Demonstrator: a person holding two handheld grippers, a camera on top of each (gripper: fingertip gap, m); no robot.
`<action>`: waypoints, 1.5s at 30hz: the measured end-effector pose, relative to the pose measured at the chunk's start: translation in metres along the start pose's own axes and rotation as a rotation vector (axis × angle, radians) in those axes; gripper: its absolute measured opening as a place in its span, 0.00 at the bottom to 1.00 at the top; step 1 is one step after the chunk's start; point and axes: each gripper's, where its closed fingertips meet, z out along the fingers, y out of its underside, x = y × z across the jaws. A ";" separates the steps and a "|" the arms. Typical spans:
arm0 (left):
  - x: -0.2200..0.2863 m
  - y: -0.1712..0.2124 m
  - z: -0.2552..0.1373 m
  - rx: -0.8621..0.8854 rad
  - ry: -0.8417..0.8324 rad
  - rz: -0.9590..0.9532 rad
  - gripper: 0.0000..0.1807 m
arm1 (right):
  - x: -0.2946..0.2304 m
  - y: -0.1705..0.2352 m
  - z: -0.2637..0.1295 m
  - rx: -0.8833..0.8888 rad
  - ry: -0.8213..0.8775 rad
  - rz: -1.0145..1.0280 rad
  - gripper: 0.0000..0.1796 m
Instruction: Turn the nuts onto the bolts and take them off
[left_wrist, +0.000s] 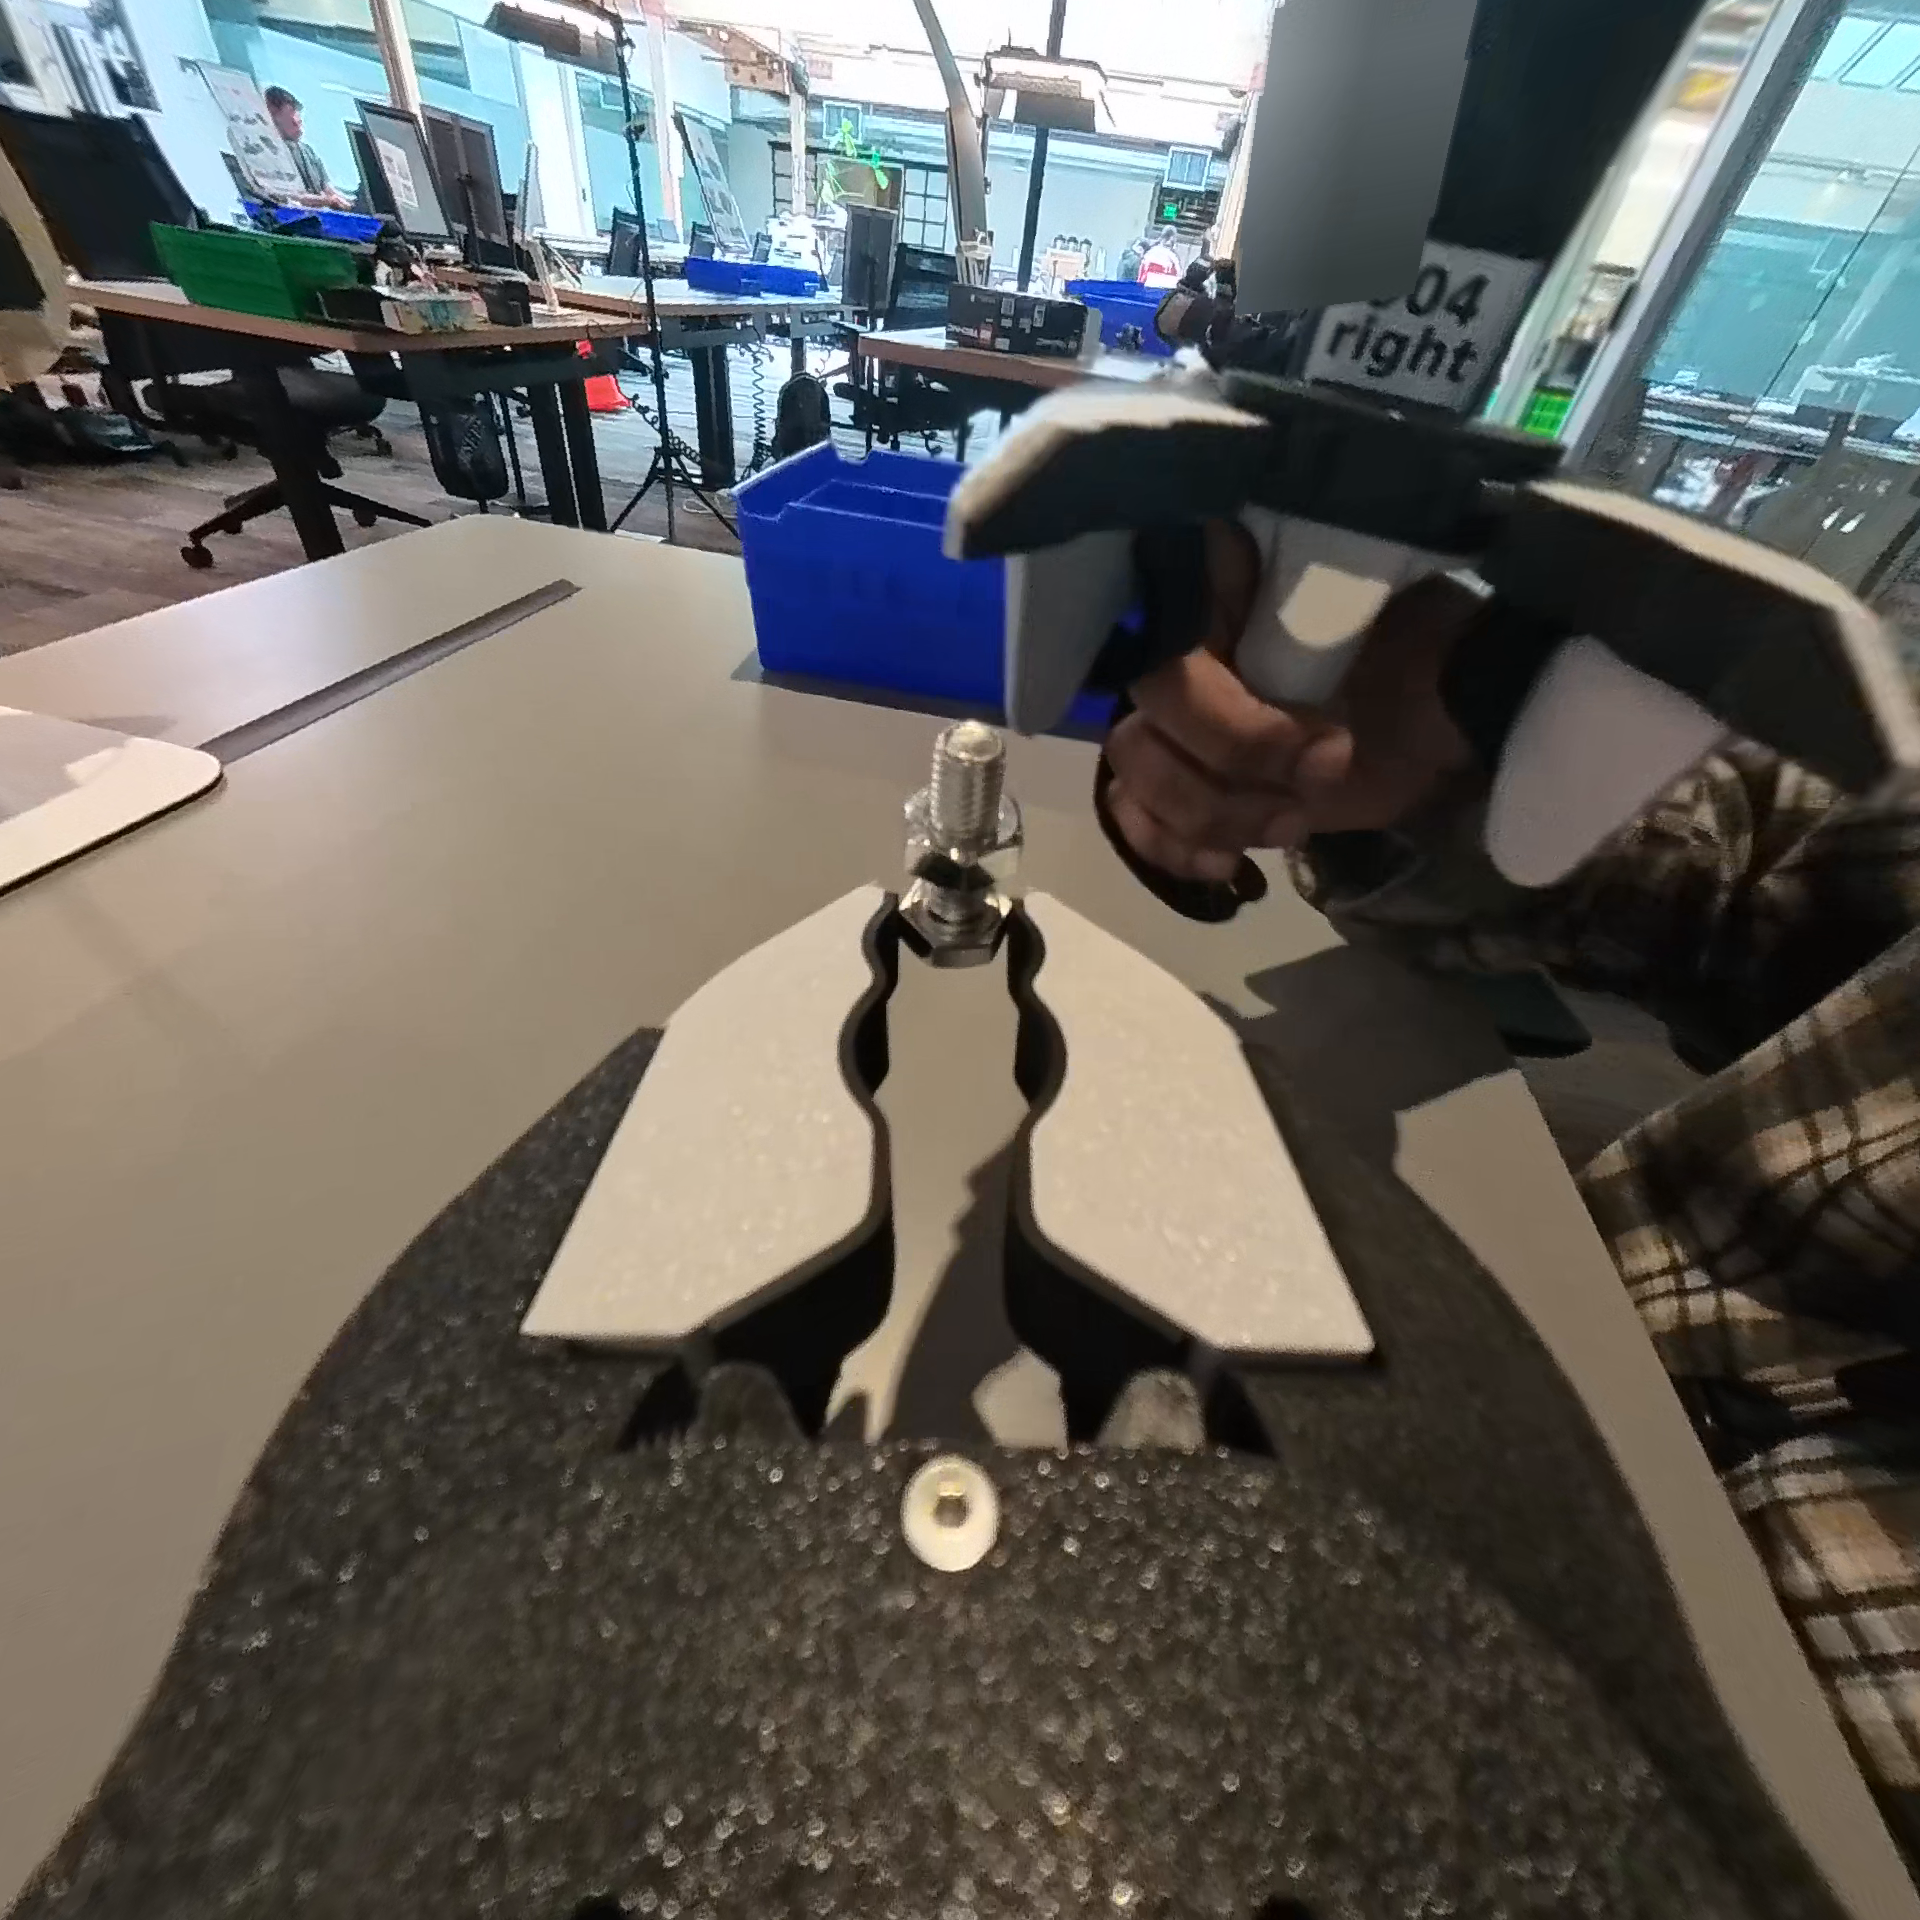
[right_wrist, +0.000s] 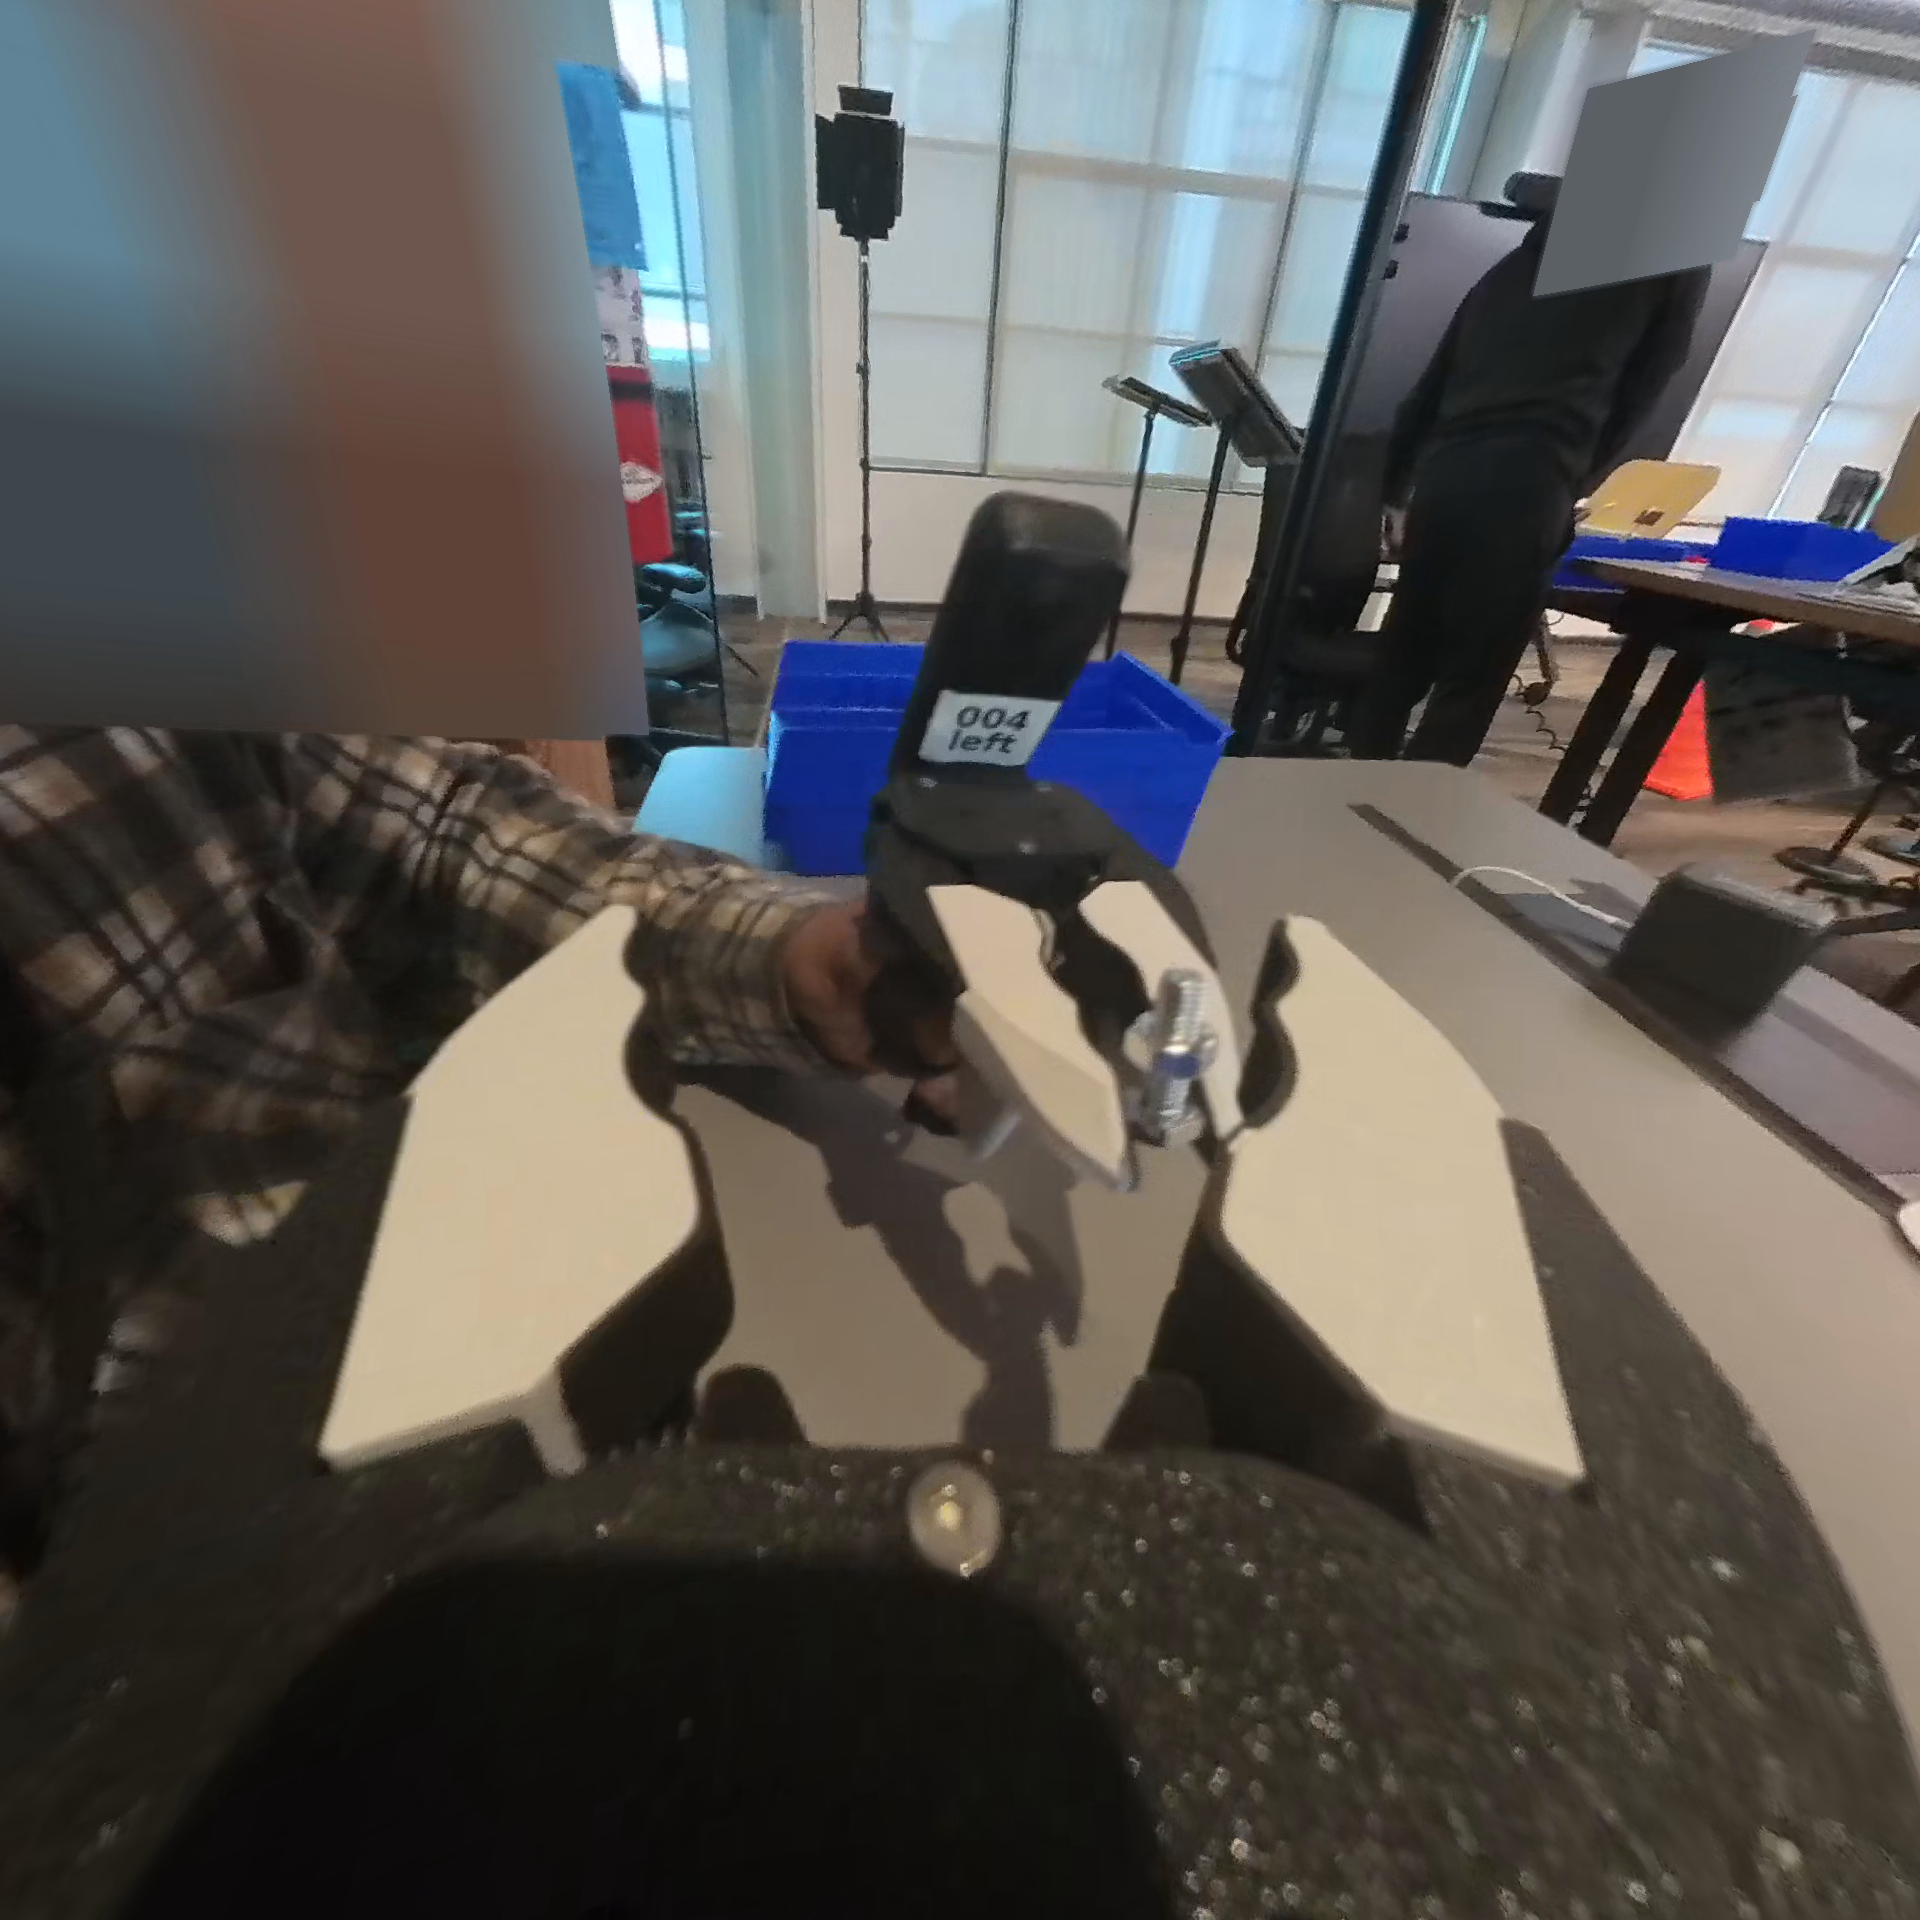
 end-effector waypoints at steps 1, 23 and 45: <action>0.001 0.000 0.000 -0.004 0.000 0.005 0.11 | 0.007 -0.001 0.001 -0.008 0.013 -0.003 0.53; 0.014 0.000 0.004 -0.007 0.051 0.041 0.11 | 0.036 0.024 0.003 -0.089 0.050 0.139 0.05; 0.024 0.015 0.019 -0.040 0.132 -0.027 0.41 | 0.153 0.109 -0.460 -0.764 1.065 0.684 0.05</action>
